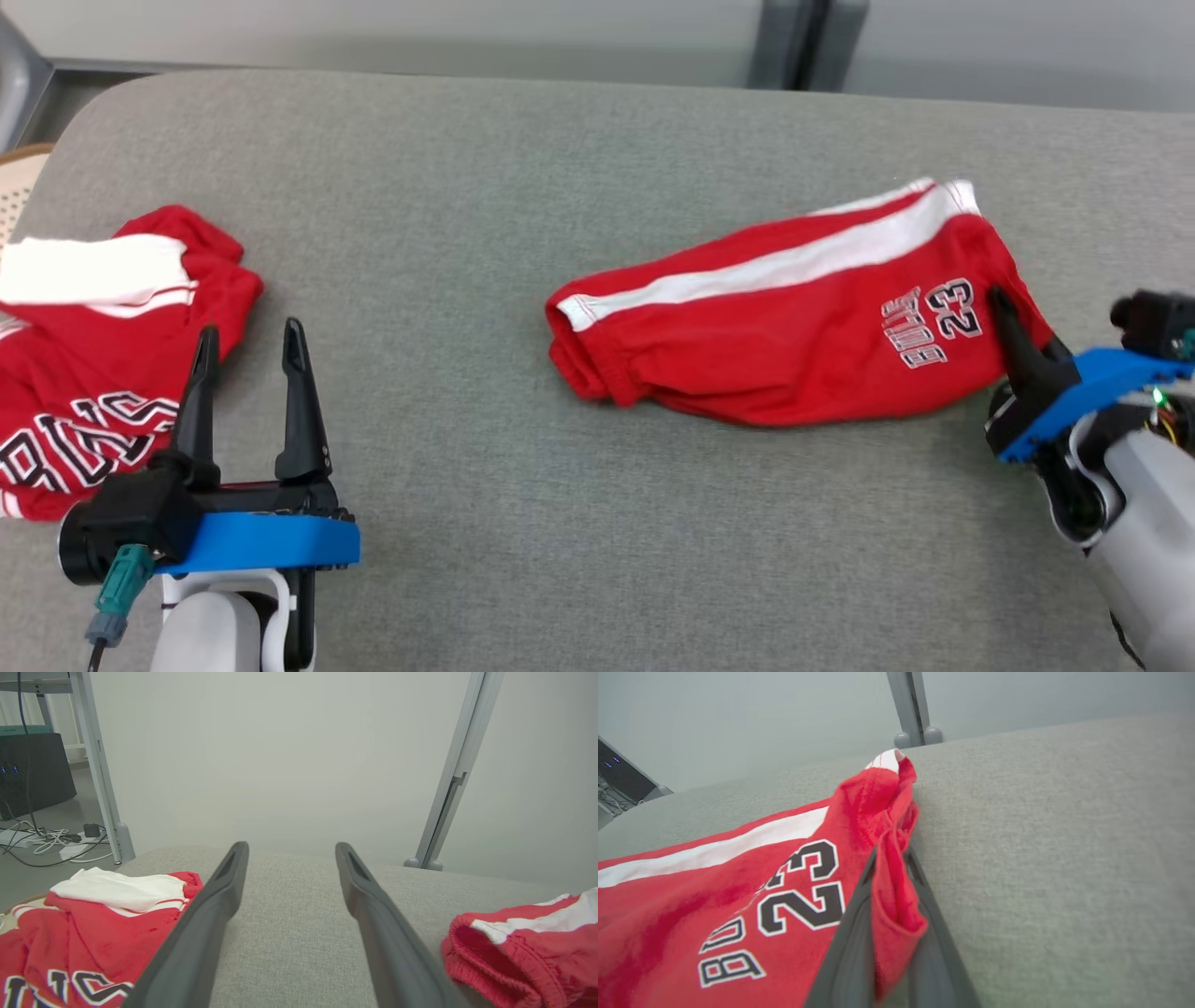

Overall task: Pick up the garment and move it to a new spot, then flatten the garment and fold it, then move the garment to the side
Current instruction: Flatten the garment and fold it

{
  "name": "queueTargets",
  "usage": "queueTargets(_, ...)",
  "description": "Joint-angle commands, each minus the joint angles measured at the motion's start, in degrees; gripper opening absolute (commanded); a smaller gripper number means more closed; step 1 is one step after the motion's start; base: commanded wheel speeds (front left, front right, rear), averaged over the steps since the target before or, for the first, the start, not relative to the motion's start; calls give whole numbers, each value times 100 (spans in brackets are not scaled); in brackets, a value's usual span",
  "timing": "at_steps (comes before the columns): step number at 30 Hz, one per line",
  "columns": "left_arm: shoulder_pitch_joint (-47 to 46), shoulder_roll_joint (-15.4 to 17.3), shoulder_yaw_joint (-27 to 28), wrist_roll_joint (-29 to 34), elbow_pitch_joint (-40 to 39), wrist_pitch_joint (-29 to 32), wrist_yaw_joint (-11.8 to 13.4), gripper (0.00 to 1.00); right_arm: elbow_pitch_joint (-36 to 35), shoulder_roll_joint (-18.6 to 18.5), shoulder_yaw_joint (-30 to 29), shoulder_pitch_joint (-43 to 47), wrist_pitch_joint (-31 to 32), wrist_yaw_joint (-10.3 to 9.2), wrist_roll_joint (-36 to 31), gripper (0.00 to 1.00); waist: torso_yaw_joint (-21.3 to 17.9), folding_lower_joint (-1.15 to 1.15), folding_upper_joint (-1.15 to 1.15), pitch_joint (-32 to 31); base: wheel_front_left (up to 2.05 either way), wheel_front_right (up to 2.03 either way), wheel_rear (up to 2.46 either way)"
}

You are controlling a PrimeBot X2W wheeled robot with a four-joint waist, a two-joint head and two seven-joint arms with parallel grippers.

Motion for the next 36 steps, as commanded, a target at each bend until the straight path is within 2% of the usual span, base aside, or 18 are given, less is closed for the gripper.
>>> queueTargets(1, 47, -6, 0, 31, 15, -15, -33, 100, -114, -45, -187, 232, -23, 1, -91, 0, -142, 0, 0, -134, 0, 0, 0)
queueTargets(7, 162, -5, -11, 6, 32, -15, -43, 100, -564, -105, -1293, 1100, -23, 1, -511, 0, -360, 0, 0, -286, 0, 0, 0)
queueTargets(12, 211, -6, -70, 0, 55, -15, -50, 100, -598, -200, -2171, 1595, -24, 1, -862, 0, -391, 0, 0, -332, 0, 0, 0)
queueTargets(18, 252, -7, -76, 3, 39, -15, -47, 100, -753, -64, -2828, 1843, -23, 1, -1202, 0, -389, 0, 0, -365, 0, 0, 0)
queueTargets(26, 269, -7, -153, -18, 56, -15, -36, 100, -1388, 355, -2925, 1566, -24, 1, -1657, 0, -355, 0, 0, -437, 0, 0, 0)
queueTargets(36, 289, -6, -228, -56, 90, -15, -39, 100, -1967, 963, -2105, 1136, -24, 1, -2088, 0, -186, 0, 0, -522, 0, 0, 0)
